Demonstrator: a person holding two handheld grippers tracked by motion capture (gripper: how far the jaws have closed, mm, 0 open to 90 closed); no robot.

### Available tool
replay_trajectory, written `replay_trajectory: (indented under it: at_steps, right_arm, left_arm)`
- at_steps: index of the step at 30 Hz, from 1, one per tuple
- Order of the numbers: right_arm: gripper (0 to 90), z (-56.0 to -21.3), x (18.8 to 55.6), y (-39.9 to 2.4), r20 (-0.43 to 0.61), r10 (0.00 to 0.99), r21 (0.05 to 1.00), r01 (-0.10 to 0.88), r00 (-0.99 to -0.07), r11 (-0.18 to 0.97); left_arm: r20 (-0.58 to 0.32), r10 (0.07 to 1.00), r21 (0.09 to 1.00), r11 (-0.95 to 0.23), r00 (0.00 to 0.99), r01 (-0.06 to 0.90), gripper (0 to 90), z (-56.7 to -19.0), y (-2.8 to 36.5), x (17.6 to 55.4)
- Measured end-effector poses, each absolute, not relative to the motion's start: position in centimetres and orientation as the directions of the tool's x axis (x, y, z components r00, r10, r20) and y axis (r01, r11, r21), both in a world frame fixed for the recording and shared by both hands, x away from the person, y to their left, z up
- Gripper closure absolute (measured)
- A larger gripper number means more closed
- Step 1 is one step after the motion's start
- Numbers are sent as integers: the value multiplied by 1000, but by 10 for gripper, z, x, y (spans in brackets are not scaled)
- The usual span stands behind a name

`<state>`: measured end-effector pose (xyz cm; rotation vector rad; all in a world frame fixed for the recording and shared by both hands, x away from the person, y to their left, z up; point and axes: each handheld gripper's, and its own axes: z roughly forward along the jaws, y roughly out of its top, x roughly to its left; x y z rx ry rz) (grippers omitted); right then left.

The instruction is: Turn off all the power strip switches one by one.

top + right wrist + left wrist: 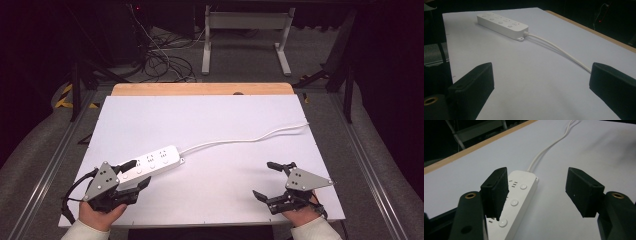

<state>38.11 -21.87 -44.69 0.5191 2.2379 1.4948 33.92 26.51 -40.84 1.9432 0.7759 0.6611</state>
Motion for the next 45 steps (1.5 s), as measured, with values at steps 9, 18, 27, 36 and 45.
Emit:
replay_trajectory:
  at_steps: [9, 18, 27, 36, 45]
  right_arm:
    - [65, -447, 382, -218, -122, 505, 927, 83, -854, 365]
    - [67, -448, 381, -217, -123, 504, 927, 82, -855, 366]
    - [69, -448, 381, -217, -127, 499, 926, 78, -857, 370]
    - [71, -448, 381, -217, -127, 495, 926, 76, -859, 369]
    - [71, -448, 381, -217, -122, 493, 926, 80, -861, 370]
  left_arm:
    - [104, 760, 876, -376, 642, 303, 449, -406, 277, 360]
    - [107, 772, 864, -384, 627, 326, 578, -406, 283, 369]
    - [83, 772, 816, -416, 631, 402, 900, -407, 288, 375]
    - [46, 789, 729, -446, 613, 519, 900, -417, 296, 390]
    - [42, 805, 662, -466, 591, 587, 900, -426, 303, 396]
